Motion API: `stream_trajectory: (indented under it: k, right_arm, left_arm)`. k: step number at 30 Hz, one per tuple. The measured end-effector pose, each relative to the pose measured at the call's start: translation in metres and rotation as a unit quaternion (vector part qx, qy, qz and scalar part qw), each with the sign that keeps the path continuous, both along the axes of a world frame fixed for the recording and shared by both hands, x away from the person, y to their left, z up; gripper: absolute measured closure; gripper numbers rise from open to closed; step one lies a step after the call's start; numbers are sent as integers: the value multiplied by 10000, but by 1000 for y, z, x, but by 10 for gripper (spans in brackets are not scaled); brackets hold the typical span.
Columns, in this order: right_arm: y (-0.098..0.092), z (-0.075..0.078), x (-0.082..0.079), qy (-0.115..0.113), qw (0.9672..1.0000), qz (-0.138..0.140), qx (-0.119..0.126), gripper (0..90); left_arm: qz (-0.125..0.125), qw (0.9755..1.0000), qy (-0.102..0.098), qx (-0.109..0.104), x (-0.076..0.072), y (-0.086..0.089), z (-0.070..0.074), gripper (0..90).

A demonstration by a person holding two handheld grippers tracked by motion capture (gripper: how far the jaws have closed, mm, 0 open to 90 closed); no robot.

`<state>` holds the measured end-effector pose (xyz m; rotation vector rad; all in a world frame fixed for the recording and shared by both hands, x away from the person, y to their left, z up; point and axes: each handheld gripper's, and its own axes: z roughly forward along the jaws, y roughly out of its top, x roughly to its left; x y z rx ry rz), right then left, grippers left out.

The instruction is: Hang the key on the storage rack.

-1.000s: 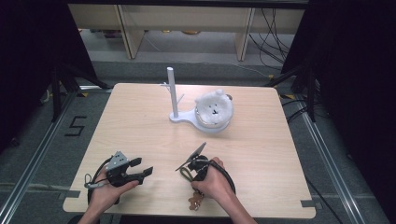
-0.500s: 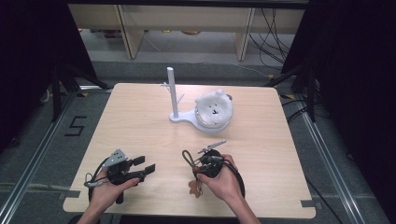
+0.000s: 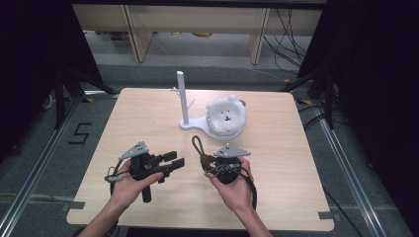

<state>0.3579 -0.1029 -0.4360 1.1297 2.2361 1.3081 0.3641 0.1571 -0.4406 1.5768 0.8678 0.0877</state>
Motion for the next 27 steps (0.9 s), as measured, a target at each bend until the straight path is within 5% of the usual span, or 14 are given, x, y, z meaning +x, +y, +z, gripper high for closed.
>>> stream_trajectory:
  k: [8,16,17,18,22,27]
  right_arm:
    - [1,0,-2,-620,9973,19,399,686]
    - [3,1,-4,-813,9954,-39,514,686]
    - [4,2,-5,-678,9962,-37,552,686]
    - [3,2,-5,-824,9955,-71,467,686]
    - [6,2,-7,-635,9962,-141,582,686]
    - [7,2,-6,-801,9952,-57,555,686]
  left_arm:
    - [-103,9999,-59,-83,9,-17,9,544]
    - [-96,9996,-116,-259,16,-26,12,623]
    - [-92,9996,-105,-261,17,-27,13,629]
    - [-103,9995,-107,-276,17,-27,13,638]
    - [-115,9995,-69,-274,19,-29,12,664]
    - [-93,9993,-40,-366,21,-30,12,697]
